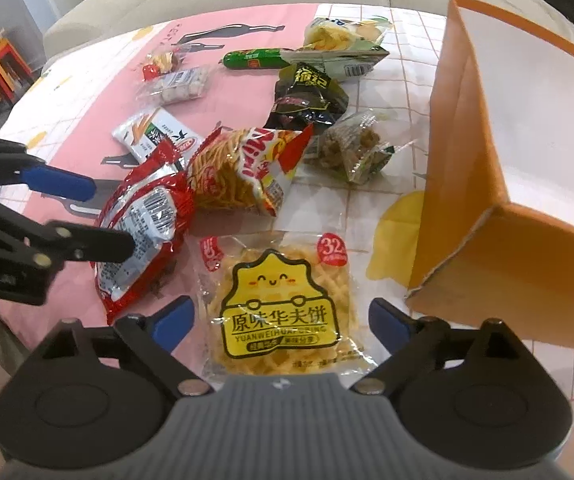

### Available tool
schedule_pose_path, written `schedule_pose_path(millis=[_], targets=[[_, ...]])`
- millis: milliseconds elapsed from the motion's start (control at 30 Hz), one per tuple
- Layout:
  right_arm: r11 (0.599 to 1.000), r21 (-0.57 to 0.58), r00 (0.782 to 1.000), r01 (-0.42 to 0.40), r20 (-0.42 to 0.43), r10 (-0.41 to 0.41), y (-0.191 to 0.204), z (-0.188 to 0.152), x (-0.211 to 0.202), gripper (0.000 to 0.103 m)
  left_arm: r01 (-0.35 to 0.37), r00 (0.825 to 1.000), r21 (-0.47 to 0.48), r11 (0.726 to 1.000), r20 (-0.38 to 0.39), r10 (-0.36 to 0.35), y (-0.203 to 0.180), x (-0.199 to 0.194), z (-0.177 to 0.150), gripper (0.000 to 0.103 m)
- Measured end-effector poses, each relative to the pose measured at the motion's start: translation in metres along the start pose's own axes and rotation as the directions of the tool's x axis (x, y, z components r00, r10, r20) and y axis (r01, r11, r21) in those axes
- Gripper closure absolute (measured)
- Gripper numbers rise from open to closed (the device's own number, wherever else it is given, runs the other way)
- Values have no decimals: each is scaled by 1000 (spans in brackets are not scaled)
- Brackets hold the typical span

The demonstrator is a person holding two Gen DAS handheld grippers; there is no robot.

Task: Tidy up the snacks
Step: 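Grasp the red-and-white chip bag with the left tool while the right tool grasps the yellow waffle-biscuit bag, then carry both bags into the orange box and open both tools to release them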

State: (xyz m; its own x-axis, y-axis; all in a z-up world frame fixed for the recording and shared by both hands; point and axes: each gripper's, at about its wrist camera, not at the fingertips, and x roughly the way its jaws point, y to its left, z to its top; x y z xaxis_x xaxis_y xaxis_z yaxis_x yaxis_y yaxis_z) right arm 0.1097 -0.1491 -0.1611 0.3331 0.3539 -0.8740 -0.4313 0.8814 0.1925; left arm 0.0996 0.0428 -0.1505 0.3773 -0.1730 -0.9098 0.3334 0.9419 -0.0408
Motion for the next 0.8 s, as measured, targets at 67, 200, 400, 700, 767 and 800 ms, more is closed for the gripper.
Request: schedule_pose_path(millis=[67, 200, 400, 700, 767, 800], targets=[[1000, 11, 1000, -11, -6, 11, -2, -2, 2, 11, 8, 1000, 23, 1000, -16, -8, 1, 8, -2, 18], [1000, -6, 1000, 1, -13, -1, 1, -5, 5, 12, -6, 1000, 61, 998, -19, 7, -1, 20, -4, 14], [999, -35, 1000, 15, 3, -15, 5, -7, 6, 19, 1, 1000, 47, 999, -27, 0, 0, 29, -3, 12], [999, -32, 999, 24, 33, -23, 7, -9, 5, 27, -11, 998, -23, 1000, -54, 10, 1, 36, 0, 19], [999, -24, 999, 26, 44, -25, 7, -9, 3, 30, -11, 998, -63, 998, -60, 7, 3, 33, 0, 20], [999, -21, 998, 31, 51, -30, 7, -10, 0, 31, -15, 998, -79, 997, -63, 10, 3, 31, -1, 20]])
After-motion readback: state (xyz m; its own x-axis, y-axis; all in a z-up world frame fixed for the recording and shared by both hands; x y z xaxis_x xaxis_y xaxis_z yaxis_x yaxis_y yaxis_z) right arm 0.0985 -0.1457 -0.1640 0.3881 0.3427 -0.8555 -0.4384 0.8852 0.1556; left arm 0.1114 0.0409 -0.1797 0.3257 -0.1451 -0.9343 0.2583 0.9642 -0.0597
